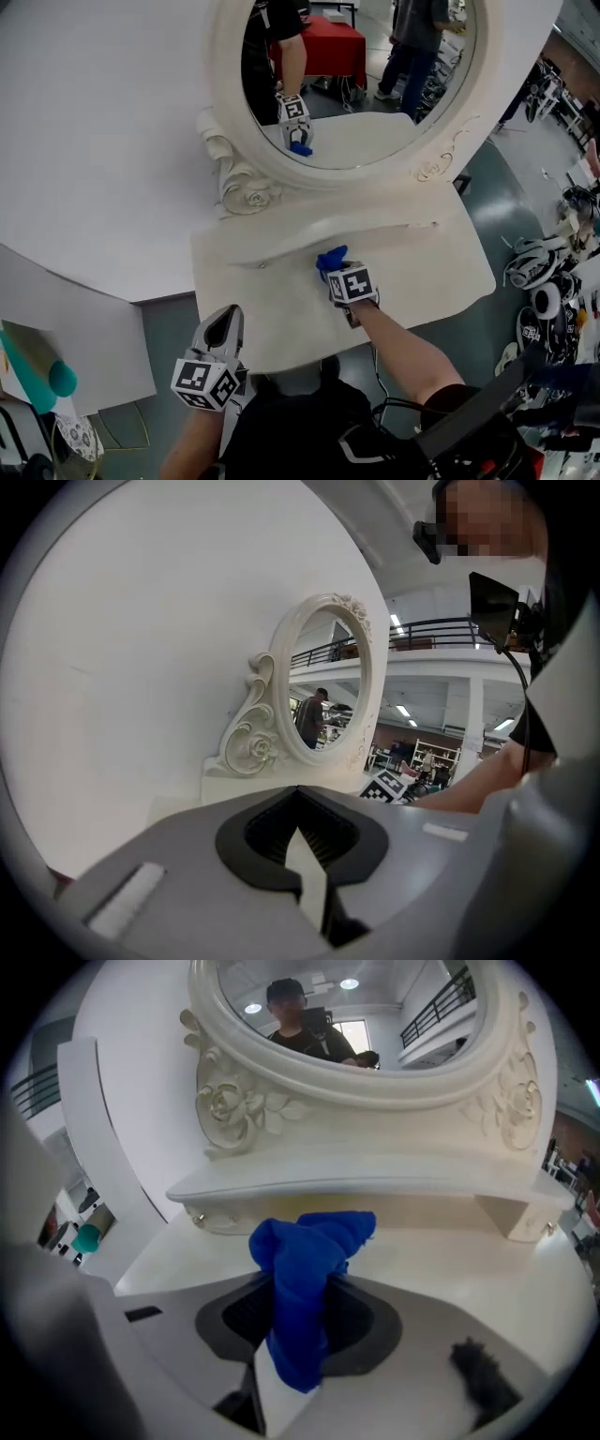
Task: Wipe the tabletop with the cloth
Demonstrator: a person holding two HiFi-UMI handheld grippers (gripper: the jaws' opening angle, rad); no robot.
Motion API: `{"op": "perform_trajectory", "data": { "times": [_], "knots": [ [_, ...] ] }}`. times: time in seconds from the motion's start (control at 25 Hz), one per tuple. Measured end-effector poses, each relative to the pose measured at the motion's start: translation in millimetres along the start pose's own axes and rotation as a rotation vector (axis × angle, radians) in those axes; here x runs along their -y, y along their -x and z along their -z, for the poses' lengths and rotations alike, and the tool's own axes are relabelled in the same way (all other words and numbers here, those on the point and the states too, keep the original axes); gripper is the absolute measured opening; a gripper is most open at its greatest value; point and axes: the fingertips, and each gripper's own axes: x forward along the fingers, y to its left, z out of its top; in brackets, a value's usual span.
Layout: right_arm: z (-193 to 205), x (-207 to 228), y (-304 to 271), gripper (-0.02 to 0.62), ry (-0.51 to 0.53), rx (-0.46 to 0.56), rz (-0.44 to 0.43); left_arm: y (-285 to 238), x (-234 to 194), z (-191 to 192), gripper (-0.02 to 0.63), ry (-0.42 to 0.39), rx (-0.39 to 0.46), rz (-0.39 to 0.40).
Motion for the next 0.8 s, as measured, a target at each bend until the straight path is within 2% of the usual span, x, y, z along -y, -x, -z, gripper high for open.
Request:
{"op": "perform_trajectory", "data": {
  "times": [0.16,0.36,0.52,0.8],
  "knots": [
    [-19.4,9.7,-30.7,0.133,0.011,-0.008,0.002,9.6,-7.9,0.7,0.008,0.004,-0.003,-0.064],
    [-13.3,10.1,-37.0,0.133,0.037,-0.032,0.0,14.1,-14.5,3.3,0.008,0.012,-0.01,-0.091],
    [12.0,2.7,-19.6,0.133,0.057,-0.057,0.009,7.4,-11.4,1.3,0.008,0.011,-0.004,-0.066],
    [75.7,-20.8,36.7,0.133,0.015,-0.07,-0.005,-0.7,9.3,-9.1,0.008,-0.007,0.004,0.032]
  ]
}}
